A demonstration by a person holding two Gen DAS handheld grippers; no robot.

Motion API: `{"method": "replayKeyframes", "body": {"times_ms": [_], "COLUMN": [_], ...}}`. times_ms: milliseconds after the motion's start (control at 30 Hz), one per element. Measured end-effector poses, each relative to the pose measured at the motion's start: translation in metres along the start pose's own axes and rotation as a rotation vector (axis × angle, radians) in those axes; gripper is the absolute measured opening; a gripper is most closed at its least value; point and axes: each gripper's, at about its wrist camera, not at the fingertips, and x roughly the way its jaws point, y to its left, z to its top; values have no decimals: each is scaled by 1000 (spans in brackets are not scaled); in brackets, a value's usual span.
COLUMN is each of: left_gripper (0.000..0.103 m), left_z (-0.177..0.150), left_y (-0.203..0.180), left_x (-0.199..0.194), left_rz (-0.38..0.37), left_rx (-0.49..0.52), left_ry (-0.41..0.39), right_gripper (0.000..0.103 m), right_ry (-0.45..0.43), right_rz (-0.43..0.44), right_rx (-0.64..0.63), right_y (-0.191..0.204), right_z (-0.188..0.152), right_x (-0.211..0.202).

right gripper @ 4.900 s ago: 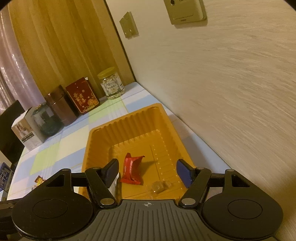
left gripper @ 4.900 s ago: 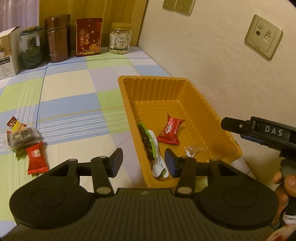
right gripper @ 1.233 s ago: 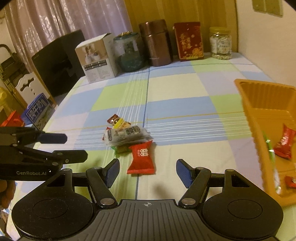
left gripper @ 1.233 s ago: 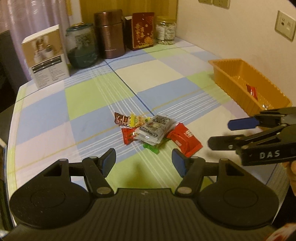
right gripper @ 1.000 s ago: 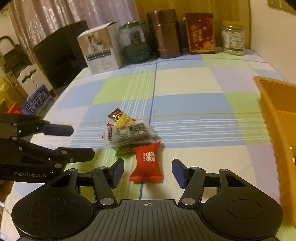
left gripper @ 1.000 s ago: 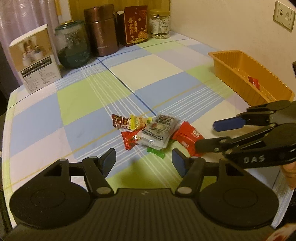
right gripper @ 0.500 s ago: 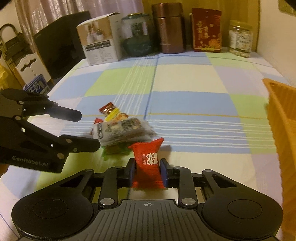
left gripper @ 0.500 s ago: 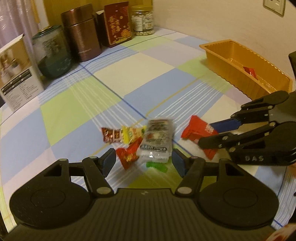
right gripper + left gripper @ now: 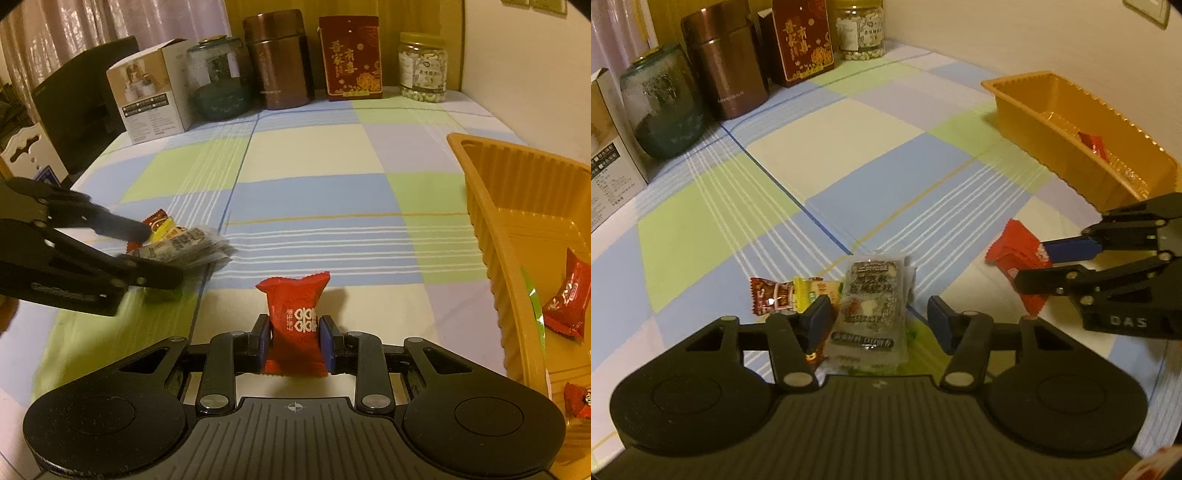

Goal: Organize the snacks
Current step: 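Grasp the large clear printed packet with the left gripper, then carry both held packets over the orange tray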

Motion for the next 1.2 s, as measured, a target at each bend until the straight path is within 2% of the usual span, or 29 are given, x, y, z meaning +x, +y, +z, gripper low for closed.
{"method": "replayKeyframes", "body": {"times_ms": [133,200,300,433,633,833,1200], "left_gripper": [47,39,36,35,34,34,34], "left_z": [-1,-1,-2,-7,-20,-33,-73], "left_y": [0,-1,2,0,-6,-29,-79], "left_x": [7,8,7,0,-25,-55,-107], "left_rz": [15,32,34,50,76,107,163], "left_rx": [-18,-27,-67,-109,-186,-254,-381], "left_ry": [-3,-6,-10,-28,-71,-106,-138], "right_gripper": [29,30,32,32,28,27,27], "right_ry": [-2,-3,-3,-5,-15,-28,-15], "right_rz": [14,10,2,-18,-20,-7,6], "right_rx": [11,11,9,-24,-2,31,75], "right_y": [-2,-2,0,5,6,7,8], "right_z": [1,2,3,2,-1,-5,-37], "right_x": [1,3,5,7,-5,-30,-84]}}
